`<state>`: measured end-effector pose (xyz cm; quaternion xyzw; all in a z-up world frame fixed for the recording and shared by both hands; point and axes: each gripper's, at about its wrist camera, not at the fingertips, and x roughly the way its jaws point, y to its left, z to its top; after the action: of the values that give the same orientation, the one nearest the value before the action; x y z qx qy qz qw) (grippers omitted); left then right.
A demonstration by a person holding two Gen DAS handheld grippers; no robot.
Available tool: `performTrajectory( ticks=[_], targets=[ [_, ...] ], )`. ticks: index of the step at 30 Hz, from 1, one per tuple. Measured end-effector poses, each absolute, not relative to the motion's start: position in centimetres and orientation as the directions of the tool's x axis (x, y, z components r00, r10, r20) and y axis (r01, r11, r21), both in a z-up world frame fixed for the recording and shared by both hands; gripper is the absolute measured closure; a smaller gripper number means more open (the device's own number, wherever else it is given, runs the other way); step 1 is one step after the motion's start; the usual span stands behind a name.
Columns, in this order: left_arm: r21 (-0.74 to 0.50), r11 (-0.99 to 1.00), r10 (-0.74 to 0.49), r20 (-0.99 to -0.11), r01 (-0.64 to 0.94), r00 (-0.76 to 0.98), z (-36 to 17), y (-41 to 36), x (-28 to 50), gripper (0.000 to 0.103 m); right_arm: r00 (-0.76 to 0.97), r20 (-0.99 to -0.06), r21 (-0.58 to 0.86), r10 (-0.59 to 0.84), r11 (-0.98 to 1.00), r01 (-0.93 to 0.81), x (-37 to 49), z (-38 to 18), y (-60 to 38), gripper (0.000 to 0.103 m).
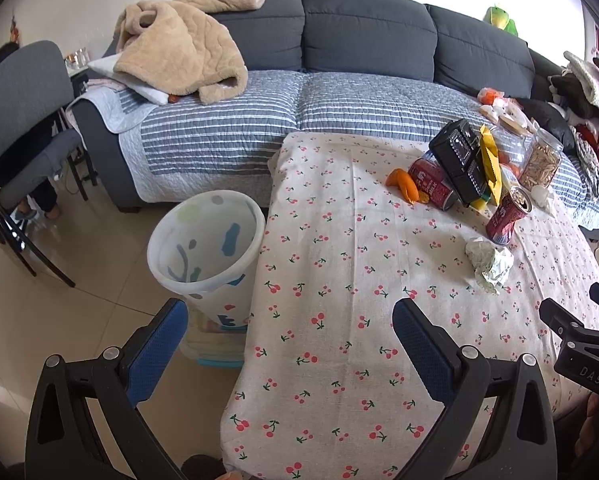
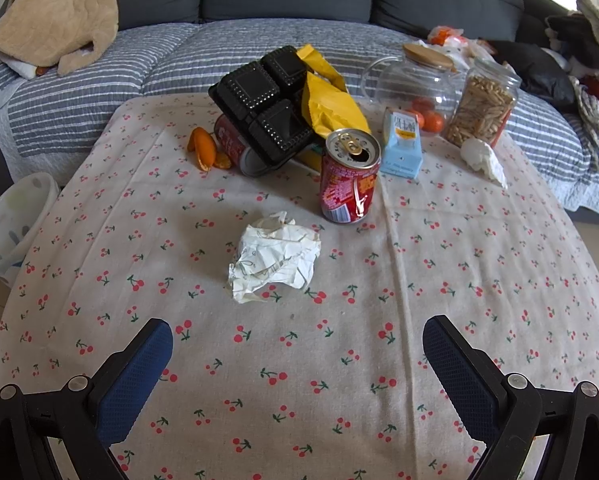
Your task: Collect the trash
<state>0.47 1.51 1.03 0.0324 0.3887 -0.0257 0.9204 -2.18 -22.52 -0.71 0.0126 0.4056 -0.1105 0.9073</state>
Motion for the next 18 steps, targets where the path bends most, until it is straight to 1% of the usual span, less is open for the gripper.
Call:
performTrajectory(
  ticks=[10, 18],
  targets=[
    [0.043, 0.997, -0.019, -0.712, 0.071, 0.702, 1.19, 1.59, 0.42, 0.0, 0.648, -0.736, -0.072, -0.196, 0.975, 0.212, -2.19, -0.89, -22.35, 0.0],
    [0.07, 0.995, -0.004, -0.699, 0.075, 0.715, 1.72, 0.8, -0.08, 0.0, 0.651, -0.732, -0.079, -0.202, 0.974, 0.213, -2.27, -0.76, -22.43, 0.0]
  ],
)
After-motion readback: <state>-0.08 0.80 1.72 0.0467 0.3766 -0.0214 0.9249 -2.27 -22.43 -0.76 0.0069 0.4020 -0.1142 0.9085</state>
